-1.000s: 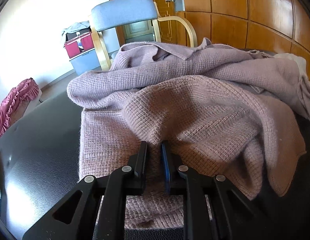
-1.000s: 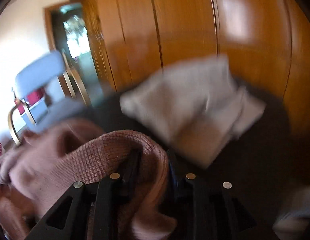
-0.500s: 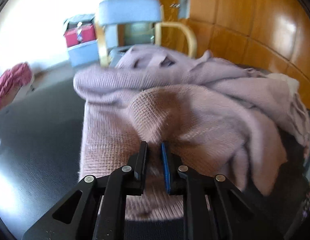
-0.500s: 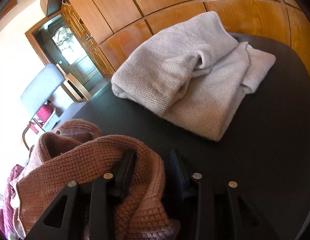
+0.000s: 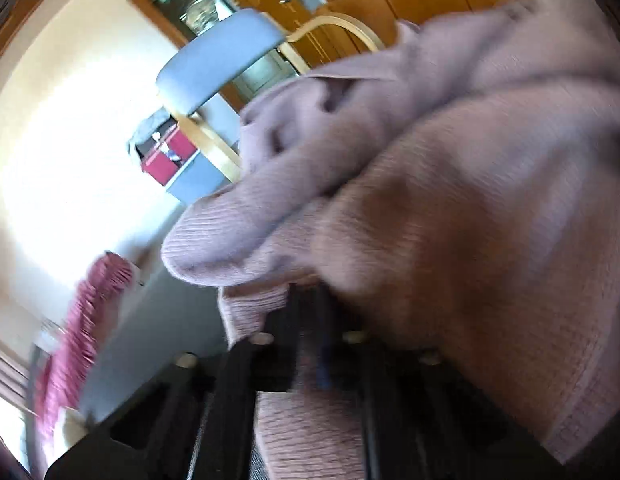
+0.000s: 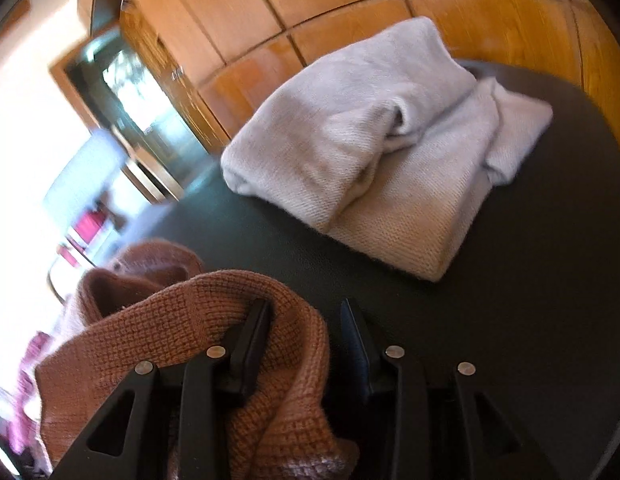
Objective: Fold clothes
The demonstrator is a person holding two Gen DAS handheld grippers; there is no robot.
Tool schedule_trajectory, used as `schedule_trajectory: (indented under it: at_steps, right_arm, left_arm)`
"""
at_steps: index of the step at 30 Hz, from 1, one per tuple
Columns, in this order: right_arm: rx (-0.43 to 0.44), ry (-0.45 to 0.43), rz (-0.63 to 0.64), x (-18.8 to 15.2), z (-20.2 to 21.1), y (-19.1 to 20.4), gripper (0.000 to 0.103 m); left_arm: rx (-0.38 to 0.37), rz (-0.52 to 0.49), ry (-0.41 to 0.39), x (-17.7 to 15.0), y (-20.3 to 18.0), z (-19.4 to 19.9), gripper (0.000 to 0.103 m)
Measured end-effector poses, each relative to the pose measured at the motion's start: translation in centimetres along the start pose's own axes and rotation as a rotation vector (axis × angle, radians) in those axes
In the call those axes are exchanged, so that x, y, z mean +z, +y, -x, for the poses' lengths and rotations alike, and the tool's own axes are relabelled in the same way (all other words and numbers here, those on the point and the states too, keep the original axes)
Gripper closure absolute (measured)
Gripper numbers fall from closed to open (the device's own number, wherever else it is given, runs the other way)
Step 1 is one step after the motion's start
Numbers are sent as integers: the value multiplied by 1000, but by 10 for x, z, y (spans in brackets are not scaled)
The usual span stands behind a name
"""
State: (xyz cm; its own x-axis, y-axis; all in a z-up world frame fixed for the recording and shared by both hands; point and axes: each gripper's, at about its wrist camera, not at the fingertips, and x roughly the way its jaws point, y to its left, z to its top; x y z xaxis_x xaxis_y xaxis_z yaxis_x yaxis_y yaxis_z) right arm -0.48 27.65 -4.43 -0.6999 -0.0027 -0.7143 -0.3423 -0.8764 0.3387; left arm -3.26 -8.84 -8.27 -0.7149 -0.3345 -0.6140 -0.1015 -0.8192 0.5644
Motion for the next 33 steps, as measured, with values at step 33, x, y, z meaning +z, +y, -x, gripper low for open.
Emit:
schedule_trajectory:
  at_steps: [33]
  right_arm:
    - [326,-187,504,-73,110,215,59]
  left_arm:
    - [-126,248,-90,-10,35,116,98]
